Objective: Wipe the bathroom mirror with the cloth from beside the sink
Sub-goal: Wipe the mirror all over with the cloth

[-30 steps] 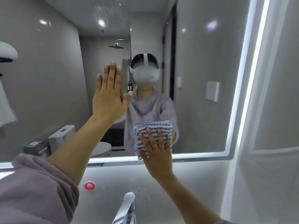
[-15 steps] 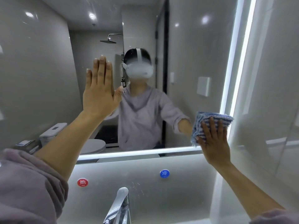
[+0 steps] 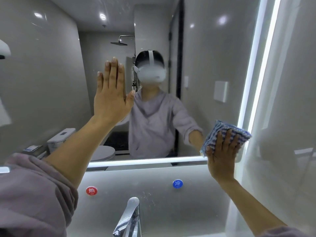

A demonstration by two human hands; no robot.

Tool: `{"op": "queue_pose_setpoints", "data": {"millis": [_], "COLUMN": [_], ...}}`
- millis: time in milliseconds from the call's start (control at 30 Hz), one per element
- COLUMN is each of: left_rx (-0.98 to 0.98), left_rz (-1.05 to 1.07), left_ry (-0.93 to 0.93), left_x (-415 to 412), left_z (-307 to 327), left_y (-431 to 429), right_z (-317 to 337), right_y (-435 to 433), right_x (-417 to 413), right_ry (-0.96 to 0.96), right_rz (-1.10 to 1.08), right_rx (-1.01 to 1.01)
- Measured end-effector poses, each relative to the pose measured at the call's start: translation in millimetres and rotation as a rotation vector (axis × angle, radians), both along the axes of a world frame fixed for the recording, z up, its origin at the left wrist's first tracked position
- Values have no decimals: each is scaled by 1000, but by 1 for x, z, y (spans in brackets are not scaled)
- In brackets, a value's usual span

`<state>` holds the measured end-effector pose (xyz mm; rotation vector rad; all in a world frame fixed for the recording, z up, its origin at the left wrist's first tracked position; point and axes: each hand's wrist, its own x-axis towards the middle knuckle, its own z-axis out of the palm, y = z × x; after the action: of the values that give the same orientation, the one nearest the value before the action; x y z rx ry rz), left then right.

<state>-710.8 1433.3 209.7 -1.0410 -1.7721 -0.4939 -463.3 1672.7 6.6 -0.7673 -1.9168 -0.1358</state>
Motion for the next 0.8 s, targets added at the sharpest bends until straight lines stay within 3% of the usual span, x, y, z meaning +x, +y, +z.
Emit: {"op": "queue_pose_setpoints", "data": {"millis": [267, 467, 800], "left_rx": [-8, -19, -13], "left_rz": [3, 22, 17], "left_ry": [-5, -6, 8], "left_x": [3, 3, 2], "left_z": [1, 2, 2], "left_y": [-1, -2, -3], "right_z": [-15, -17, -12], "right_y": [-90, -147, -154], "right_x": [-91, -149, -154], "right_ry": [-18, -107, -123], "right_rz": [139, 110, 115], "right_rx": [120, 169, 162]}}
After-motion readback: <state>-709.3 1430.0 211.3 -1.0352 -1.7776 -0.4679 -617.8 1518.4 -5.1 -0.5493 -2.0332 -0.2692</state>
